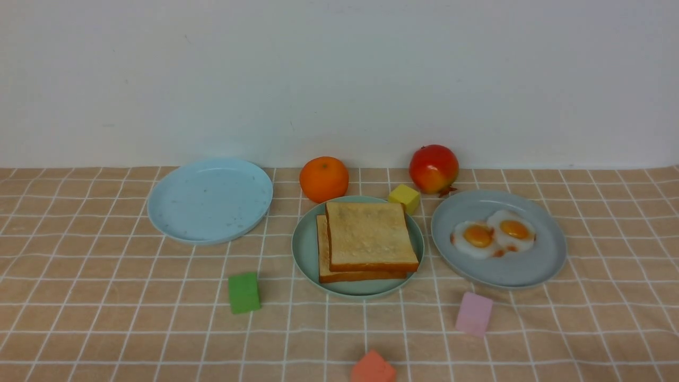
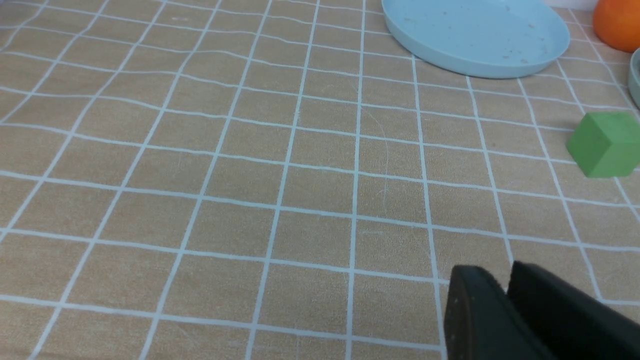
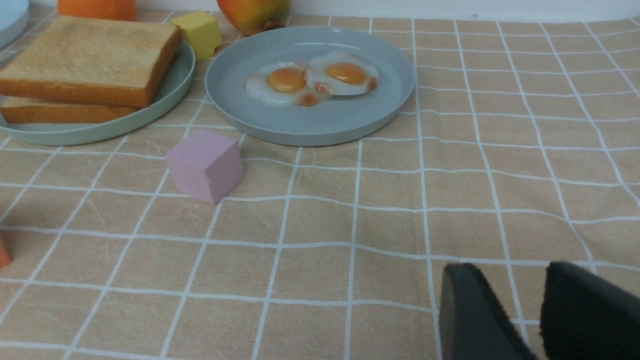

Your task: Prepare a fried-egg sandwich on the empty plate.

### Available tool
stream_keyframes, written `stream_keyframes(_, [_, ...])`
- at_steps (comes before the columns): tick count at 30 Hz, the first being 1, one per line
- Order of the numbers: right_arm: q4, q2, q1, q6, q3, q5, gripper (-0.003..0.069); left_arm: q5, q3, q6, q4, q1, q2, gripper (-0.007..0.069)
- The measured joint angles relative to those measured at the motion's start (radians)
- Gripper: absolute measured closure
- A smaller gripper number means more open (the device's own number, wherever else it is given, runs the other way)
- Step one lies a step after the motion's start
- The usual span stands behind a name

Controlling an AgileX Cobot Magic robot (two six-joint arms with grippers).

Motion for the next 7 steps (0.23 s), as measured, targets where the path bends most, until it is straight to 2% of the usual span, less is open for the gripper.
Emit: stream_keyframes(7, [0.000,0.000,0.000,0.000,0.000,0.000,0.0419,0.000,0.000,0.000,0.000,0.000,0.000,0.0512])
